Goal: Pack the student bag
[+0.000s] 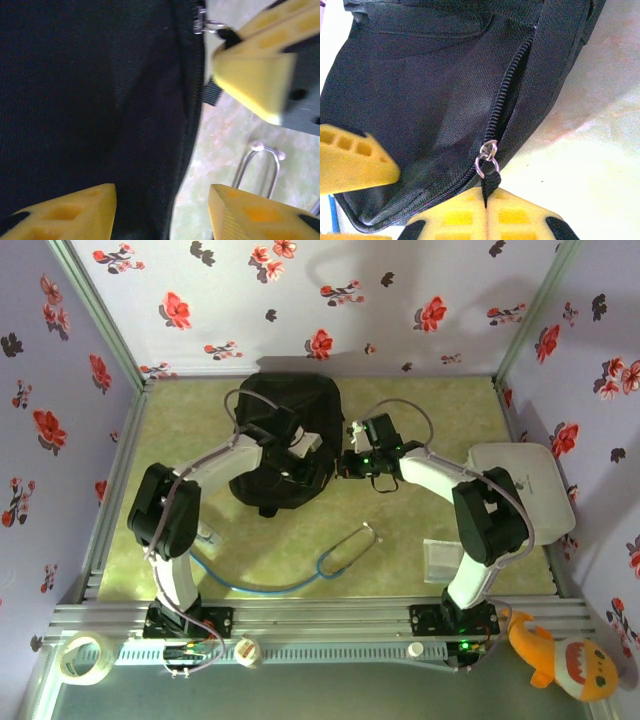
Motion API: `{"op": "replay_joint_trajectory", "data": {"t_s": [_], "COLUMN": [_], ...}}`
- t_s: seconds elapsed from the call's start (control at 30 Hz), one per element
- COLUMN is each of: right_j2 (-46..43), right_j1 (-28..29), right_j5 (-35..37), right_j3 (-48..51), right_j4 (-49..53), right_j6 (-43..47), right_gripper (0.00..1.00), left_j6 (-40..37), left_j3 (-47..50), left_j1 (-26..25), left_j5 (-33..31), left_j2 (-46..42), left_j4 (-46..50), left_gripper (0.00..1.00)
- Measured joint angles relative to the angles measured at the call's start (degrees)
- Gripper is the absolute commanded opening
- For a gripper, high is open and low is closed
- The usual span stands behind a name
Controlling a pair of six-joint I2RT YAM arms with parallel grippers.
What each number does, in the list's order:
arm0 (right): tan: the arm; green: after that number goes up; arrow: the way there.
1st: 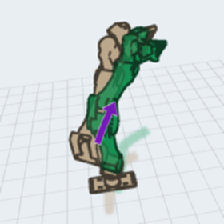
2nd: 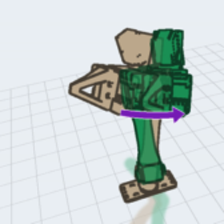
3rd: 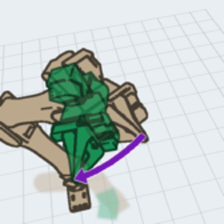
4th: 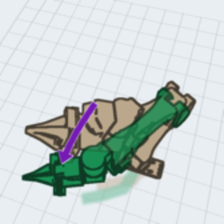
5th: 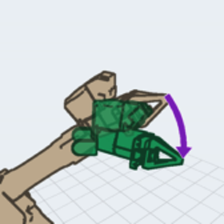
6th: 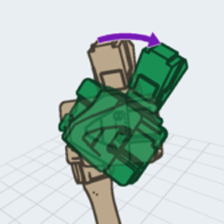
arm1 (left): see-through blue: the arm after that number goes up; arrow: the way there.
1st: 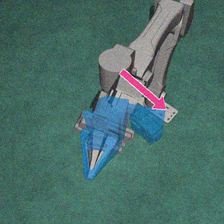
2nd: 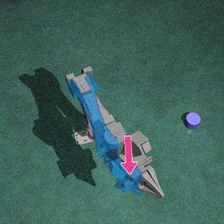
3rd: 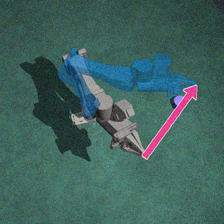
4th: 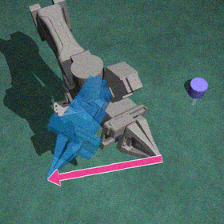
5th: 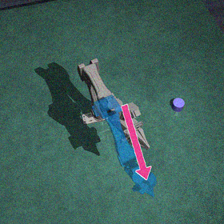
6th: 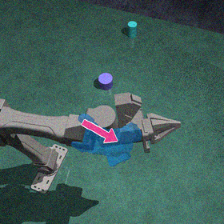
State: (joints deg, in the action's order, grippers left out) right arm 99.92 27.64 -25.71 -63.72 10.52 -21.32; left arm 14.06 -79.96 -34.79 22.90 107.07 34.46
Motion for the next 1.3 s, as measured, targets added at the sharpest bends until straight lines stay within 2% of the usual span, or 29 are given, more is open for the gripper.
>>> {"op": "replay_joint_trajectory", "data": {"t_s": [0.07, 0.2, 0.37, 0.5, 0.63, 0.73, 0.87, 0.97, 1.2, 1.3], "right_j2": [-0.07, -0.04, -0.04, -0.04, -0.04, -0.04, -0.04, 0.0, 1.79, 2.62], "right_j1": [0.0, -0.02, -0.39, -1.01, -1.18, -1.18, -1.18, -1.18, -1.18, -1.2], "right_j5": [1.99, 8.04, 10.73, 8.68, 6.45, 5.7, 5.4, 5.35, 4.37, 4.07], "right_j3": [0.0, -0.09, -0.11, 0.0, 0.07, 0.07, 0.07, 0.04, -0.09, -0.24], "right_j4": [0.37, 2.51, 2.21, -1.33, -3.74, -4.31, -4.26, -4.11, -2.36, -0.98], "right_j6": [0.37, 0.07, -1.03, -2.29, -3.48, -3.54, -3.45, -3.19, -2.71, -2.05], "right_gripper": [0.18, 0.25, 0.3, 0.27, 0.12, 0.15, 0.33, 0.39, 0.42, 0.27], "left_j6": [0.59, 1.73, 2.75, 3.32, 3.58, 3.8, 3.89, 4.07, 4.09, 4.11], "left_j3": [-0.7, -1.88, -1.9, -1.86, -1.84, -1.6, -1.25, -1.18, -0.96, -0.94], "left_j1": [0.0, 0.02, 0.0, 0.0, 0.02, 0.02, 0.02, 0.02, 0.02, 0.02], "left_j5": [-0.42, -1.7, -2.05, -1.6, -1.2, -1.14, -1.03, -0.98, -0.96, -0.9], "left_j2": [1.62, 4.09, 4.5, 4.5, 4.5, 4.5, 4.2, 4.0, 3.98, 3.96], "left_j4": [0.0, 0.0, -0.39, -0.76, -0.87, -1.14, -1.55, -1.57, -1.9, -1.92], "left_gripper": [0.49, 0.38, 0.24, 0.13, 0.01, 0.0, 0.0, 0.0, 0.0, 0.0]}}
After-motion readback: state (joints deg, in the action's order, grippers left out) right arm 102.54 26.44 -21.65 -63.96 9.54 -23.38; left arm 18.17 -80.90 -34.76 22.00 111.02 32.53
